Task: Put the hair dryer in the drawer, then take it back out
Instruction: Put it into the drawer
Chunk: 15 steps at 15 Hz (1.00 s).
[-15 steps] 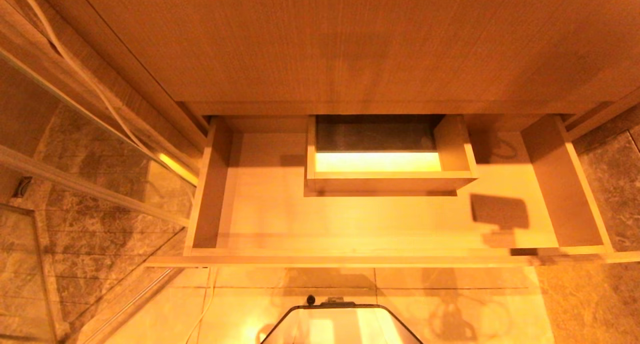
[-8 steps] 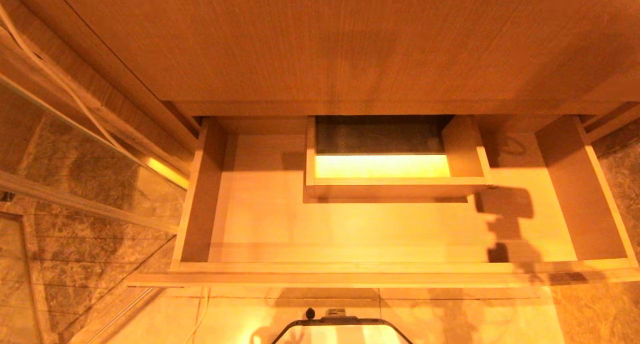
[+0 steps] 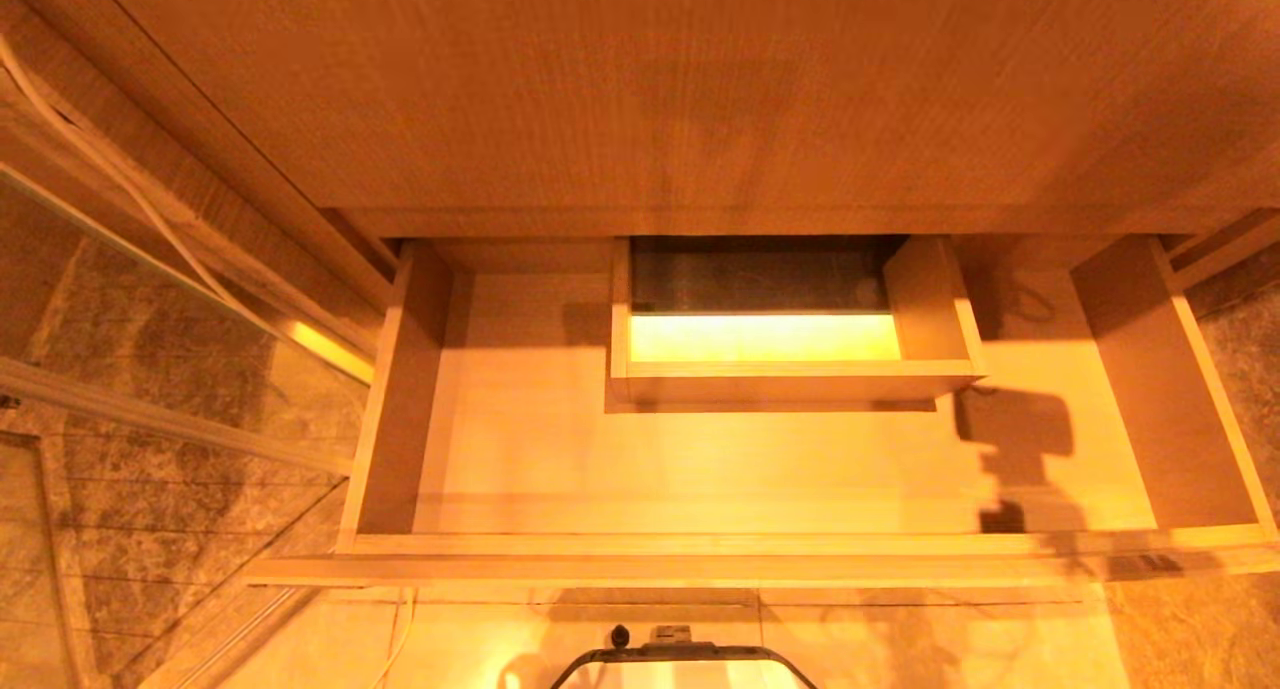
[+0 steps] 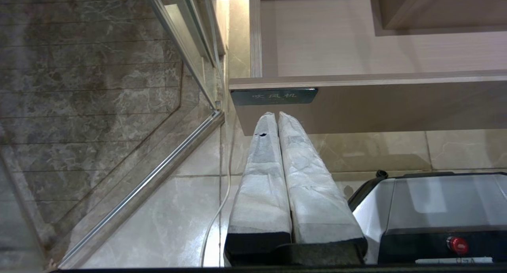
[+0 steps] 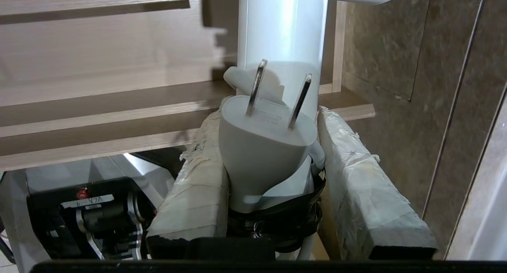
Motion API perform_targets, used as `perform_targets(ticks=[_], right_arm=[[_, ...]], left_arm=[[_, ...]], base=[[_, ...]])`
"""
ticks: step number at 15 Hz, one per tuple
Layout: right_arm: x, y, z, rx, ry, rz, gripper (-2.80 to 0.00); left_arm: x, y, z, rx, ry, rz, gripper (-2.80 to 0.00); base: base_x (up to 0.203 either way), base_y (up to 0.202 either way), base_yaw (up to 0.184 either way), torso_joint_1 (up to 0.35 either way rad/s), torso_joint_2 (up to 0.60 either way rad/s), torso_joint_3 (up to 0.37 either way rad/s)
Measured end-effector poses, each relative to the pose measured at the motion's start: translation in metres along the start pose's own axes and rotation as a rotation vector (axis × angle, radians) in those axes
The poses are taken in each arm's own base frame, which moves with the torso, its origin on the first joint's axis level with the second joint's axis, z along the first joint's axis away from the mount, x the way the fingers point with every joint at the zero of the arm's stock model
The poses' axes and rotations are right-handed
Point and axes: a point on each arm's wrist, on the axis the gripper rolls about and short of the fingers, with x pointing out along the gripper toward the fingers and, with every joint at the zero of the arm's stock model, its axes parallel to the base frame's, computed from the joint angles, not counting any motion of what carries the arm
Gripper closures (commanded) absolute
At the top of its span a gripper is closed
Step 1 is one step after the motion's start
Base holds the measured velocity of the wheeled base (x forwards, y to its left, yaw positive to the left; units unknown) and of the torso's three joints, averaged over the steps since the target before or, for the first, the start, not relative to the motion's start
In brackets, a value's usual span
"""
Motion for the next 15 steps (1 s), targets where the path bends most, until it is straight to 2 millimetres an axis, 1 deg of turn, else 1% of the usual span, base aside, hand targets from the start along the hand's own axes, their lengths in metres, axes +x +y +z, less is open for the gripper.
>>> perform_targets(ticks=[4,9,12,15], right_arm=[[0.001,0.0,-0.002,0.003,0.016,0.003,0.0],[0.005,0.002,-0.012,0.019,0.111,0.026,0.0],[0.012,0.001,-0.017,0.034,0.173,0.037,0.0],[0.023,-0.002,-0.015,0.044,0.195,0.035,0.0]], left_arm=[[0.0,0.0,0.0,0.0,0.0,0.0,0.0],[0.0,0.0,0.0,0.0,0.0,0.0,0.0],[0.0,0.0,0.0,0.0,0.0,0.0,0.0],[0.0,0.0,0.0,0.0,0.0,0.0,0.0]], base=[[0.0,0.0,0.0,0.0,0.0,0.0],[0.0,0.0,0.0,0.0,0.0,0.0],[0.0,0.0,0.0,0.0,0.0,0.0],[0.0,0.0,0.0,0.0,0.0,0.0]])
